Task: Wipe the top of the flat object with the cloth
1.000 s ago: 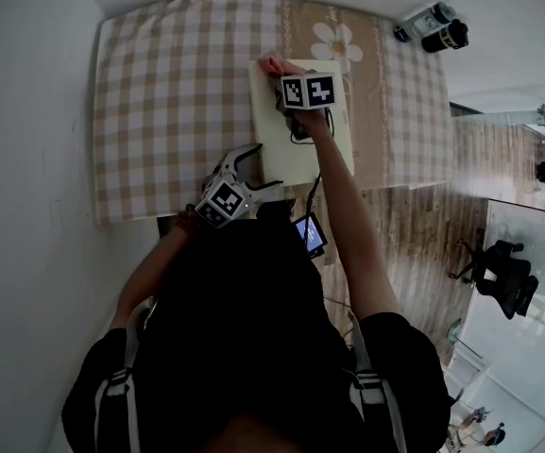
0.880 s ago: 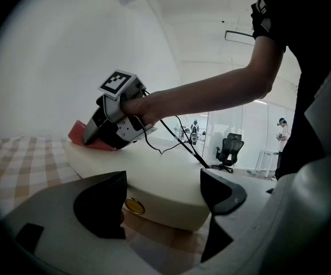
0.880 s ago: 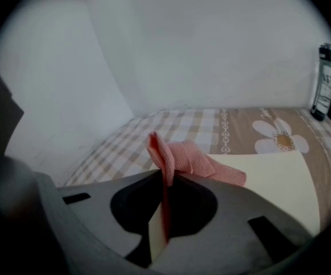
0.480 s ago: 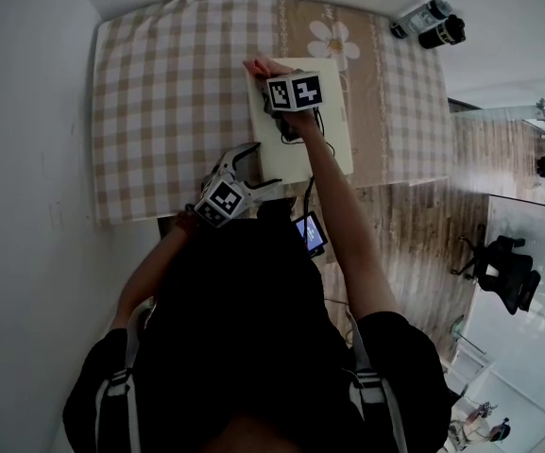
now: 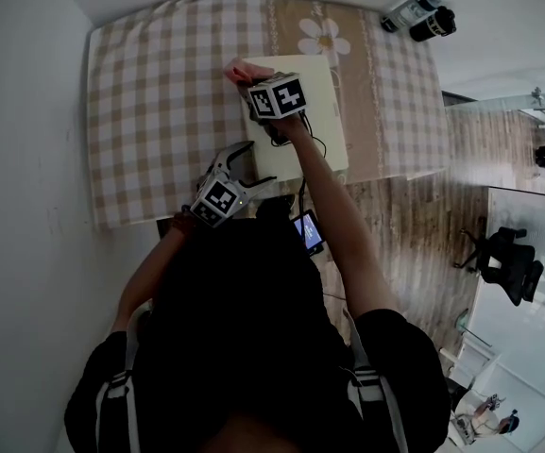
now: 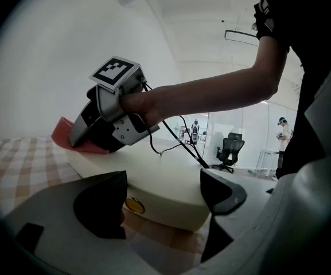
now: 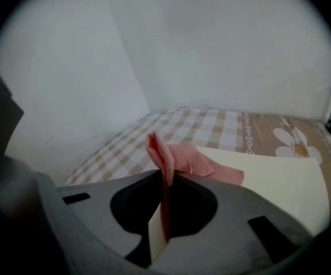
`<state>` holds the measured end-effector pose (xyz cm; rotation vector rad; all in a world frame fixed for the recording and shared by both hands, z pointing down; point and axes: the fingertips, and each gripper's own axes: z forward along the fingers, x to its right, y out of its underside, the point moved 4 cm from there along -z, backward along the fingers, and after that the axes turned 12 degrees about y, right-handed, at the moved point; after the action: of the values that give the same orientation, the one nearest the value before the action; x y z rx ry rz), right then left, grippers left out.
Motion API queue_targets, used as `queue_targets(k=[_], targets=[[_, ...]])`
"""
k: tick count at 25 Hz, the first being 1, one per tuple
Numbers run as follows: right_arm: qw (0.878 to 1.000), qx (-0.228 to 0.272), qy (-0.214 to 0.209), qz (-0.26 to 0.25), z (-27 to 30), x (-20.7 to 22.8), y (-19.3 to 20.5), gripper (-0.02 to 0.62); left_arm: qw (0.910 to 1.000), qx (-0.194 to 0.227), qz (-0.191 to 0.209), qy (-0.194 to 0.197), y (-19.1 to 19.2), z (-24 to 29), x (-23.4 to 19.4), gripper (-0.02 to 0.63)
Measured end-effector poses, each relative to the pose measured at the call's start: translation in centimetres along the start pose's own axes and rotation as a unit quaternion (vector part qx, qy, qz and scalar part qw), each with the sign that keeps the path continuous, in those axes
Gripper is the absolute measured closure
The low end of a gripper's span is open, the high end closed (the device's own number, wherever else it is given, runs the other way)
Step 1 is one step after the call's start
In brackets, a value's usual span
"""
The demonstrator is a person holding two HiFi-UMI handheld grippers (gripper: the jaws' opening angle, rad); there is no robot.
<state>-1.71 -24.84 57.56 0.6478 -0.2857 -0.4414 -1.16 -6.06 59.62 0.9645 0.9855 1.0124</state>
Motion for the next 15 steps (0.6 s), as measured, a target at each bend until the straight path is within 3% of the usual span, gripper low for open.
queue_targets(k=[2, 5, 7, 9, 11, 15], targets=[[1.000, 0.021, -0.023, -0.001, -1.0, -0.4, -0.1, 0.581, 1.0000, -0.001, 0.000, 0.002, -0.1, 0.0, 0.3, 0.193], [0.995, 0.092, -0.036, 0.027, -4.3, 1.2, -1.5, 0.581, 1.0000, 0.001, 0.001, 0.000, -0.3, 0.1, 0.3, 0.193], [0.990, 0.141, 0.000, 0.017, -7.0, 3.9, -2.4, 0.580, 1.0000, 0.003, 0.002, -0.001, -0.4, 0.1, 0.1, 0.193], [0.984, 0.166, 0.066, -0.022, -9.3, 7.5, -2.5, 0.580, 1.0000, 0.006, 0.001, -0.003, -0.3, 0.1, 0.0, 0.193], [0.978, 0.159, 0.127, -0.049, -11.0, 11.4, -1.5, 0.581, 1.0000, 0.006, 0.001, -0.003, -0.2, 0.1, 0.0, 0.193], [0.971, 0.129, 0.196, -0.037, -13.6, 17.1, 1.7, 0.580, 1.0000, 0.000, 0.000, -0.002, 0.0, 0.0, 0.9, 0.193]])
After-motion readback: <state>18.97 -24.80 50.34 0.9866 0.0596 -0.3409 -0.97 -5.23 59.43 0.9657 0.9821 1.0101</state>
